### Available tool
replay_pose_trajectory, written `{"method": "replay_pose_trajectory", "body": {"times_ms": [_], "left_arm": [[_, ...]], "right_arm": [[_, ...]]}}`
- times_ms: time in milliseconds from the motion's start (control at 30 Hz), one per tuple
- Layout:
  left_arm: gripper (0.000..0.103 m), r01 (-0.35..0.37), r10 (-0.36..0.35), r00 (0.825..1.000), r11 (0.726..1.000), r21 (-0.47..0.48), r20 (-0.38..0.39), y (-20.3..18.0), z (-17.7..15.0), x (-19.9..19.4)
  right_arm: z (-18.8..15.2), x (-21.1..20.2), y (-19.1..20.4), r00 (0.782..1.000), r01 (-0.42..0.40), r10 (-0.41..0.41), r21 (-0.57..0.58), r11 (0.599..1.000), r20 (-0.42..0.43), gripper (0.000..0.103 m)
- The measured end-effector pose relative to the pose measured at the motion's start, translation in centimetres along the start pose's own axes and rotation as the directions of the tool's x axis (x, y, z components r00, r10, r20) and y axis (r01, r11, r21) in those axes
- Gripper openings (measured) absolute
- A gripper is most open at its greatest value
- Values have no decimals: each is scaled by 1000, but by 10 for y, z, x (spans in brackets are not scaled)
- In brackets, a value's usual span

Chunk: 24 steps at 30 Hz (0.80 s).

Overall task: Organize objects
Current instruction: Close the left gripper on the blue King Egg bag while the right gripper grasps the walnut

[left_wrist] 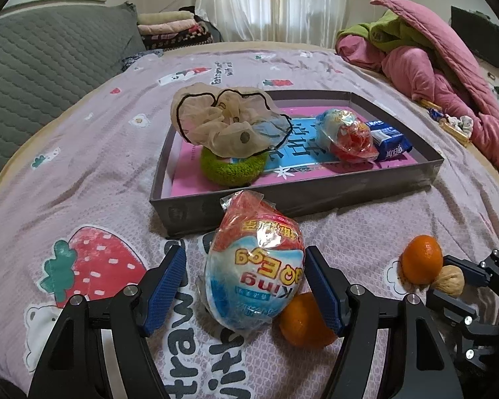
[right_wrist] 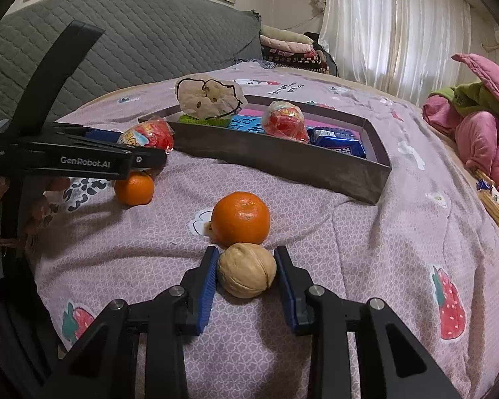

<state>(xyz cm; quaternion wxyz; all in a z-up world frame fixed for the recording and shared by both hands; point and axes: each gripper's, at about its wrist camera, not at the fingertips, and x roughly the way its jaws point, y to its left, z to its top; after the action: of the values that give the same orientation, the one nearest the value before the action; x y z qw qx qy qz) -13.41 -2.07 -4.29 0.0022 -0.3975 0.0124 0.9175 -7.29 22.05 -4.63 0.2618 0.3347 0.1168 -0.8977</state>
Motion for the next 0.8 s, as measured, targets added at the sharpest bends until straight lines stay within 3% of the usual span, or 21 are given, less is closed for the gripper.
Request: {"method": "replay_pose_trajectory", "body": {"times_ms": [167,233,300,800], "left_arm": [[74,26,-26,1000,1000,-16,1,0,1,3],[70,42,-42,999,999,-28,1,2,2,3],[60,39,-39,999,999,-33,-1,4,2,4],[59,70,-68,997,996,-53,31,10,3,-11]], "right_arm": [[0,0,0,1000,1,-1,-1,1000,-1,35],[1,0,0,1000,2,-2,1,1000,-1,35],[1,0,0,1000,4,-4,1,1000,-1,34],[6,-6,-5,1000,19,-19,14,1000,13,34]]}}
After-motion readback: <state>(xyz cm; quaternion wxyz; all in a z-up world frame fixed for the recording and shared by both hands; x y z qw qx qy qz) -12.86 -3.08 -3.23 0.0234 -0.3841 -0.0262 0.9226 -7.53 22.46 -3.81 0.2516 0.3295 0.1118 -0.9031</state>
